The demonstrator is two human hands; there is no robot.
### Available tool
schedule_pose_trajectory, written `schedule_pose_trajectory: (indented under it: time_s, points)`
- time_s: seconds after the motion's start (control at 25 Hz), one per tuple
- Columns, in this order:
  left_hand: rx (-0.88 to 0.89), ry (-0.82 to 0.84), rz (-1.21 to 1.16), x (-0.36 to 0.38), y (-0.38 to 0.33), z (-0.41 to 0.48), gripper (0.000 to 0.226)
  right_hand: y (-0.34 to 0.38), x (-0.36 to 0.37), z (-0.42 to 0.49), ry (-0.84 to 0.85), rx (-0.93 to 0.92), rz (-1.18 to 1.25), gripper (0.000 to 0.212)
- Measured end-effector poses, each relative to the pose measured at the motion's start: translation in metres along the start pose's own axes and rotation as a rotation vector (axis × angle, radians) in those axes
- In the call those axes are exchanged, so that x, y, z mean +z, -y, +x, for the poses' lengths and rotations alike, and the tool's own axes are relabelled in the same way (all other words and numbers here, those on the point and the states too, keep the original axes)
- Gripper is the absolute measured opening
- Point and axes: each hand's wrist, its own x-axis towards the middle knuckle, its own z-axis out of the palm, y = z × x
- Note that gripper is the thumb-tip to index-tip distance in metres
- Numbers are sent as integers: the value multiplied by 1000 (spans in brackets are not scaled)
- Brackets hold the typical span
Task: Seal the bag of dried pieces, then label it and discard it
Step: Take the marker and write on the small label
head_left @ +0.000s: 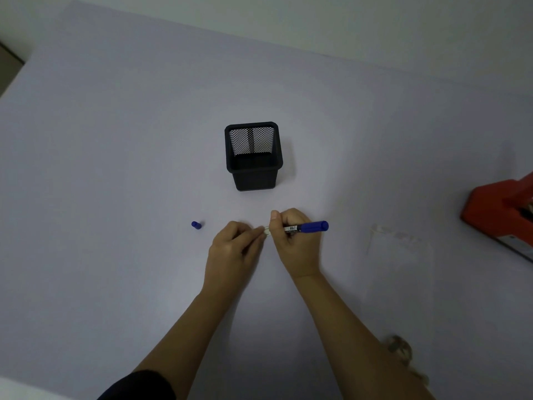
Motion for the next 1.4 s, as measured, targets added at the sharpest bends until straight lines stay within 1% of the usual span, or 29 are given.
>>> schedule_pose_trajectory:
  time_s: [0.48,0.68,0.96,1.04,1.16,1.4]
  points:
    - [-11,-3,-14,1,1,0,31,-1,3,0,-18,-13,-12,39]
    - [-30,3,-21,1,0,-1,30,0,3,1,-18,-6,-10,39]
    - [-113,35,-95,-2,-1,1,28,-2,3,1,-45,-32,-39,38]
    - [-96,37,-100,-2,-1,1,26,-2,3,1,-68,-33,-27,38]
    - [-87,21,-99,-2,0,1,25,-2,3,0,-81,-3,-24,40]
    - [-95,-12,-86,-1,-1,0,28,-2,3,-1,-88,-13,-100,39]
